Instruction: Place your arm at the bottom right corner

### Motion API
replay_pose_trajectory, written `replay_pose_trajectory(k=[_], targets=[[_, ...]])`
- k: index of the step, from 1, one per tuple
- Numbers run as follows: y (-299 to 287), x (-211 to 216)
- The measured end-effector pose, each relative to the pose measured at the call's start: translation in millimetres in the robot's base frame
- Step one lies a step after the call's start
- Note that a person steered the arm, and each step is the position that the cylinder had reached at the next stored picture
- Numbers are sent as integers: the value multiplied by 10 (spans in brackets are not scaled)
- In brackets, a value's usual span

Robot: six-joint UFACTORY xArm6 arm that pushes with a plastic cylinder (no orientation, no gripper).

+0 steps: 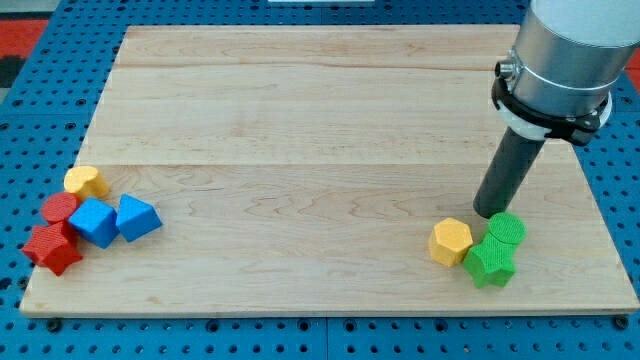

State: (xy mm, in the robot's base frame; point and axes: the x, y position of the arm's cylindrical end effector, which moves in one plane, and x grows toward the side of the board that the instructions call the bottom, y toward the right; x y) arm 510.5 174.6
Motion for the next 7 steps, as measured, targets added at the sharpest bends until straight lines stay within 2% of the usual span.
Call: replay_pose_trajectory(k=[7], targets=[[8,-19]])
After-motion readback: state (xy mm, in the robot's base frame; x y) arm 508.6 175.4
